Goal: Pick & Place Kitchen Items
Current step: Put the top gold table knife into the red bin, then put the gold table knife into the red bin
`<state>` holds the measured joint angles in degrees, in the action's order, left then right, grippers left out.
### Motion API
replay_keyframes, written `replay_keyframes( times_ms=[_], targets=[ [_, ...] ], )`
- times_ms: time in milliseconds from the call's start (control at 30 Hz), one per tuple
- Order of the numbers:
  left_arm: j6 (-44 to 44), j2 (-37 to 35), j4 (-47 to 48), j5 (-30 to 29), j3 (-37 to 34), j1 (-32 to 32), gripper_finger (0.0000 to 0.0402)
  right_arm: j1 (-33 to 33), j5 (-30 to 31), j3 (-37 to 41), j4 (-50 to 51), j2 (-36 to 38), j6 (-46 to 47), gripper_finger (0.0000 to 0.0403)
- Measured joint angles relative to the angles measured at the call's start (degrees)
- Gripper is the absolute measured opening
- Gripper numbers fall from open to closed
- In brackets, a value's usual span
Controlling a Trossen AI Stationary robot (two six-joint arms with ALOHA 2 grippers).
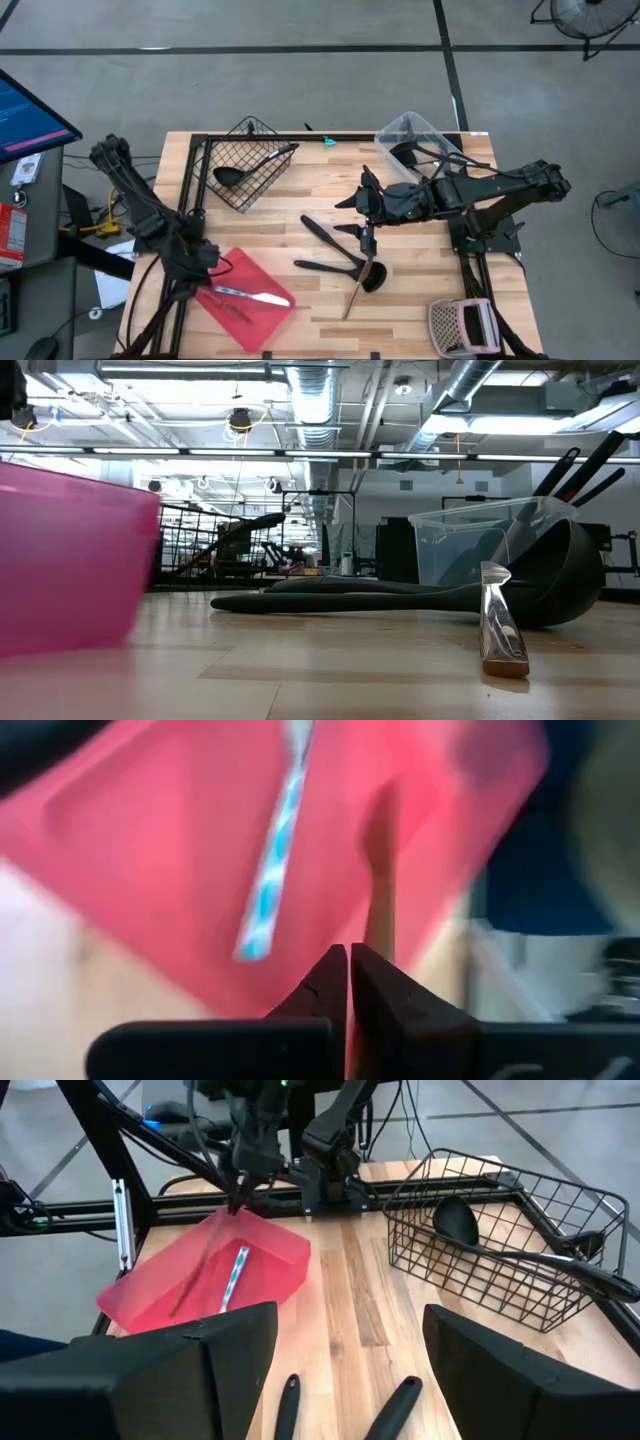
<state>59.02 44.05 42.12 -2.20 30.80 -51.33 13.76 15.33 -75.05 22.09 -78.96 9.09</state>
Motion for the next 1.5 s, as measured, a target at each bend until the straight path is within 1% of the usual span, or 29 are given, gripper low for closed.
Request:
replay_keyframes(
  times_ms=[167, 267, 333, 400, 500, 600, 700, 767, 900, 1000, 1100, 1167, 1267, 1300, 1500],
  targets=[
    [0.0, -0.07, -0.45, 0.08, 0.16, 0.02, 0.0003, 0.0, 0.0, 0.0, -0.01, 0.0, 0.01, 0.0249],
    [0.0, -0.21, -0.62, 0.13, 0.12, 0.02, 0.0013, -0.01, 0.04, 0.0, 0.84, -0.1, 0.95, 0.0249],
    [0.48, -0.16, -0.8, 0.17, 0.14, 0.02, 0.0028, -0.54, 0.92, 0.0, 2.48, -1.02, 3.46, 0.0249],
    [1.4, -0.1, -1.27, 0.08, 0.14, 0.02, 0.0048, -1.23, 2.31, 0.04, 7.26, -2.1, 7.88, 0.0249],
    [2.75, -0.13, -3.26, -1.27, 0.14, 0.05, 0.0085, -2.58, 2.51, 0.04, 15.69, -3.99, 15.22, 0.0249],
    [2.8, -0.15, -6.32, -5.07, 0.14, 0.83, 0.0122, -3.07, 1.3, 0.05, 23.57, -7.37, 20.74, 0.0249],
    [2.74, -0.15, -9.44, -10.58, 0.14, 2.7, 0.0156, -2.91, 0.57, 0.02, 29.21, -10.94, 27.99, 0.0249],
    [1.94, -0.17, -11.35, -13.64, 0.14, 4.11, 0.0175, -2.94, -0.99, 0.04, 33.47, -13.38, 32.37, 0.0249],
    [-0.5, -0.17, -14.82, -19.32, 0.14, 7.11, 0.0205, -2.95, -3.48, 0.07, 38.96, -17.81, 36.01, 0.0249],
    [-3.29, -0.16, -17.25, -21.8, 0.14, 9.24, 0.0218, -2.85, -6.34, 0.7, 38.51, -19.78, 36.01, 0.0249],
    [-6.97, -0.15, -20.08, -23.89, 0.16, 11.12, 0.0228, -2.47, -8.2, 2.68, 36.29, -19.74, 37.22, 0.0249],
    [-10.54, -0.17, -22.89, -25.19, 0.16, 12.28, 0.0232, -2.39, -8.68, 4.65, 36.51, -18.68, 39.47, 0.0249],
    [-15.84, -0.15, -26.65, -25.89, 0.16, 14.56, 0.0237, -2.29, -8.68, 7.82, 33.31, -15.4, 43.02, 0.0249],
    [-17.37, -0.15, -28.25, -25.9, 0.16, 15.38, 0.0239, -2.29, -8.72, 9.24, 31.7, -14.17, 43.91, 0.0249],
    [-27.09, -0.15, -36.62, -25.88, 0.18, 19.82, 0.0238, -1.6, -10.32, 19.6, 13.06, -9.2, 46.72, 0.0249]
  ],
)
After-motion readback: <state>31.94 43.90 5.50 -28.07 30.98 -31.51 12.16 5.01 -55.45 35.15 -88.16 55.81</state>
